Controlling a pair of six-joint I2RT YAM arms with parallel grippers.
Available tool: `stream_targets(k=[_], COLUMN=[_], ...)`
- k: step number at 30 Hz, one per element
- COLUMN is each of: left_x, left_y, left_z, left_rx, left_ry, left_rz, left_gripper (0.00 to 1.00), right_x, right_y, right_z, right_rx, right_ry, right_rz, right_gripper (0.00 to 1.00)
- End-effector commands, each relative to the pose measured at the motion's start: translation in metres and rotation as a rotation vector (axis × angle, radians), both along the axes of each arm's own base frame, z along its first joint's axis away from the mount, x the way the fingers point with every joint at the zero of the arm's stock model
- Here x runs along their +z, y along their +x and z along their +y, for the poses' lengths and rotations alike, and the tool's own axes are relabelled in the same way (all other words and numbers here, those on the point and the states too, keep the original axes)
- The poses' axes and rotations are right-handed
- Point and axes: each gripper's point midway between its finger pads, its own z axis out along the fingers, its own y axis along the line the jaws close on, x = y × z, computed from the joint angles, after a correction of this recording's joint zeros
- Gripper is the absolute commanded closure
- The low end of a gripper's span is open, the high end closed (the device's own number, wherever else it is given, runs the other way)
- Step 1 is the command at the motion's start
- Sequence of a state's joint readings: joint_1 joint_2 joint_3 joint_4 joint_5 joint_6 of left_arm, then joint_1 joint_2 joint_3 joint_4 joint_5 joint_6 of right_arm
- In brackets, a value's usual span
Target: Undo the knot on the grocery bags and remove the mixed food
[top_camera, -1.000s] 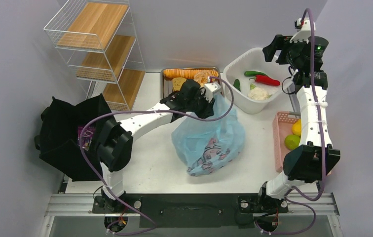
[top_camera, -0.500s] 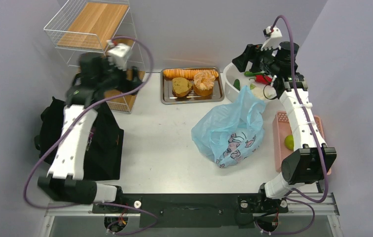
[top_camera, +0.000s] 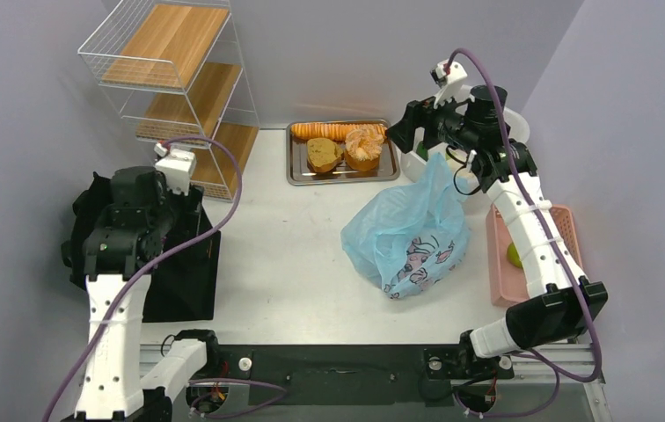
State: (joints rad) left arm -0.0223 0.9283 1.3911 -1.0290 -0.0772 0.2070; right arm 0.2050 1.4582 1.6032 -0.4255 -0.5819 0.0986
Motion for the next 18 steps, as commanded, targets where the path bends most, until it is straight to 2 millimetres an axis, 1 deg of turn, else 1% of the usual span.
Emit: stream_targets(k=[1,2,3,4,5,6,7,8,9,10,11,12,13,14,15,16,18], left_x=[-0.042,-0.044,-0.045,-0.045,-0.044,-0.043,-0.039,-0.037,-0.033,-0.03,-0.028,-0.031,-0.03,-0.034,-0.033,-0.034,-0.039], left_y=[-0.022,-0.022,-0.024,-0.024,-0.025,-0.026,-0.028,-0.03,-0.036,-0.039,-0.052,-0.055,-0.065,-0.07,-0.087,-0.093,-0.117], left_z=[0.002,-0.014,-0.032,-0.041,-0.06,-0.07,-0.091,-0.102,-0.127,-0.139,-0.159,-0.168,-0.181,-0.187,-0.202,-0.208,-0.226], left_rx=[-0.042,-0.132,-0.223,-0.268,-0.356,-0.404,-0.505,-0.558,-0.673,-0.741,-0.858,-0.906,-0.983,-1.037,-1.144,-1.202,-1.354], left_ry=[0.045,0.005,-0.05,-0.071,-0.116,-0.134,-0.158,-0.164,-0.173,-0.169,-0.196,-0.207,-0.24,-0.243,-0.266,-0.252,-0.214], left_rz=[0.176,0.18,0.183,0.182,0.174,0.168,0.154,0.145,0.126,0.109,0.117,0.136,0.154,0.181,0.194,0.193,0.217], left_gripper=[0.6,0.69,0.85,0.92,1.0,1.0,1.0,1.0,1.0,1.0,1.0,1.0,1.0,1.0,1.0,1.0,1.0], right_x=[0.029,0.029,0.03,0.029,0.026,0.025,0.018,0.019,0.011,0.012,0.009,0.008,0.006,0.005,0.001,0.0,-0.004], right_y=[-0.02,-0.023,-0.025,-0.03,-0.032,-0.038,-0.041,-0.049,-0.052,-0.059,-0.063,-0.07,-0.074,-0.08,-0.085,-0.09,-0.099], right_z=[0.008,0.012,0.013,0.017,0.019,0.024,0.026,0.031,0.034,0.038,0.04,0.045,0.048,0.053,0.056,0.062,0.072], right_rx=[0.033,0.045,0.052,0.064,0.069,0.083,0.093,0.11,0.118,0.137,0.147,0.169,0.18,0.204,0.221,0.243,0.277], right_ry=[-0.034,-0.034,-0.033,-0.03,-0.028,-0.019,-0.02,-0.018,-0.023,-0.022,-0.024,-0.024,-0.026,-0.025,-0.029,-0.032,-0.037], right_rz=[-0.091,-0.089,-0.087,-0.079,-0.067,-0.057,-0.039,-0.04,-0.023,-0.024,-0.016,-0.009,-0.002,0.005,0.018,0.022,0.037], right_gripper=[0.21,0.21,0.22,0.22,0.22,0.22,0.22,0.23,0.23,0.23,0.23,0.23,0.23,0.23,0.23,0.23,0.23])
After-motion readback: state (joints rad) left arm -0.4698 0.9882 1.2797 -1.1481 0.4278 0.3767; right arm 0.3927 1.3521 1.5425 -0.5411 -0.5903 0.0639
